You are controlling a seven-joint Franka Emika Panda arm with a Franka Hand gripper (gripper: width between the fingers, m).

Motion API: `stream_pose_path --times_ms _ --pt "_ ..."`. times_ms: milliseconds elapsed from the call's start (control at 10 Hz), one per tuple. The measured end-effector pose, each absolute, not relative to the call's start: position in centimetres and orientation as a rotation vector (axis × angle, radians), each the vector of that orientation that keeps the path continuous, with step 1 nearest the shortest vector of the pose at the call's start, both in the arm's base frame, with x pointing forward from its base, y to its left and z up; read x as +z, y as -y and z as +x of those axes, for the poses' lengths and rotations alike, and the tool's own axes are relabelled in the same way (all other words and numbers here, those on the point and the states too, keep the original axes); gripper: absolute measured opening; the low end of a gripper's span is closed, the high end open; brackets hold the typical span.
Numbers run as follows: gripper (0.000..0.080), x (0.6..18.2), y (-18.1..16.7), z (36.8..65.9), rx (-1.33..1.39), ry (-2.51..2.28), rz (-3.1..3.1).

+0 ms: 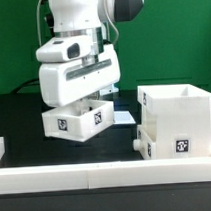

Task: Assemble drawer

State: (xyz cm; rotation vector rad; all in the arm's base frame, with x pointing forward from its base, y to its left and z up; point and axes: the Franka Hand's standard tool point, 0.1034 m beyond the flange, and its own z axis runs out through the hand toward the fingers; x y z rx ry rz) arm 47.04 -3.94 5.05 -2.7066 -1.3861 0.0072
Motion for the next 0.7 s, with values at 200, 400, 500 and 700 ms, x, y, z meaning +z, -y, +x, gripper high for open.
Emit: stream_pose_path --times_ms 200,400,500,700 --pt "0.0044 4.9 4.1 47.0 -0.002 1.506 -2.644" --pt "0.0044 4.8 4.2 47.0 -0.008 1.714 -2.515" --pt "0.0044 4.8 4.7 47.3 -0.006 1.884 -2.393" --pt "0.0044 5.2 5.1 48.7 -0.008 2.129 -2.204"
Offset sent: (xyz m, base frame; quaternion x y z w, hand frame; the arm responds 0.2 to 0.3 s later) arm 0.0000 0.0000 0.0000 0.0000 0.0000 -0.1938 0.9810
